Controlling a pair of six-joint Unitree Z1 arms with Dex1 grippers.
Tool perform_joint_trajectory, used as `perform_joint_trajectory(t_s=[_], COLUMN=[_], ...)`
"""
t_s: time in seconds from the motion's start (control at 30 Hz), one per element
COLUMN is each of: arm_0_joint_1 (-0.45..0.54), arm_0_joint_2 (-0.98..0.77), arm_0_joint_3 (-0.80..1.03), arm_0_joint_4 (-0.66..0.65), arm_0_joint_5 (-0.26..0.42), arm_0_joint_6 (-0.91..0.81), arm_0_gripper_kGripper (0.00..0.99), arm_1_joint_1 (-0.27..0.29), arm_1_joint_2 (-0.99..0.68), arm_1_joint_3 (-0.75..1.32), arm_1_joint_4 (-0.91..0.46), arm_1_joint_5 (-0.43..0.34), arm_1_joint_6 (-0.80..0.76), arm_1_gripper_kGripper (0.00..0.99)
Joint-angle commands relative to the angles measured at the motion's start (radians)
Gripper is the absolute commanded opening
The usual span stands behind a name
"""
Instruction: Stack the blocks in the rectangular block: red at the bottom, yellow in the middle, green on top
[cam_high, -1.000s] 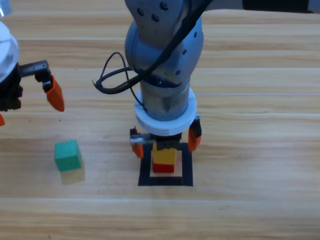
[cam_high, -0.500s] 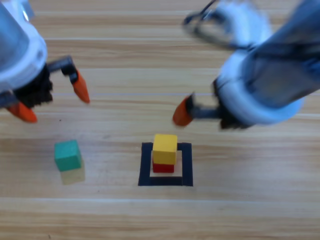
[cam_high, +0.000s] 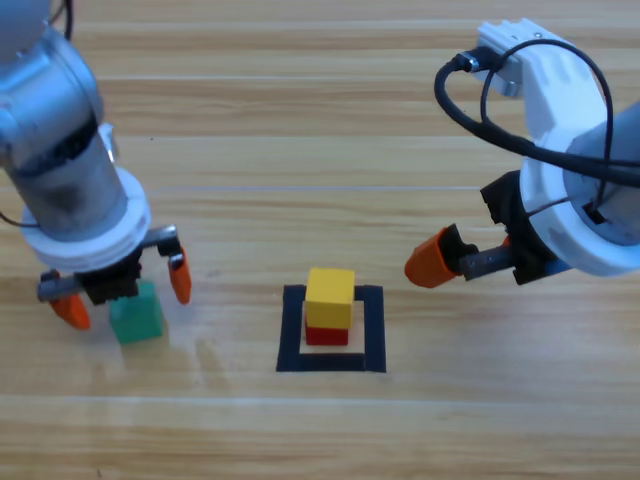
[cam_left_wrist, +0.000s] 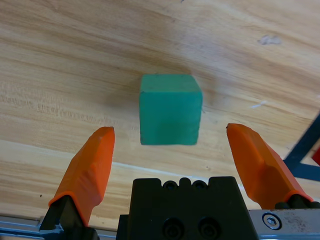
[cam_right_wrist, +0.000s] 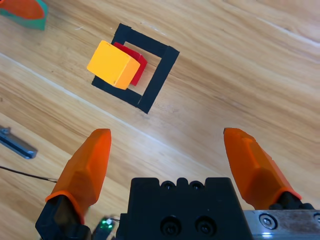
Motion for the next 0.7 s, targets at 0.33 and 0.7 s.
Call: perform_joint_trajectory(t_s=[0.33,0.7], arm_0_joint_1=[0.016,0.026], arm_0_joint_2=[0.107,0.135], arm_0_joint_3=[0.010,0.017], arm_0_joint_4=[-0.039,-0.065], arm_0_joint_5=[0.013,0.012], arm_0_joint_6=[0.028,0.060], arm_0_gripper_kGripper=[0.960,0.894], arm_1_joint_1=[-0.039,-0.039], arm_1_joint_2=[-0.002,-0.007], arm_1_joint_3=[0.050,0.073], arm_1_joint_4=[-0.037,-0.071], arm_1_joint_5=[-0.031,-0.032], arm_1_joint_6=[-0.069,-0.069], arm_1_gripper_kGripper=[0.990,0.990])
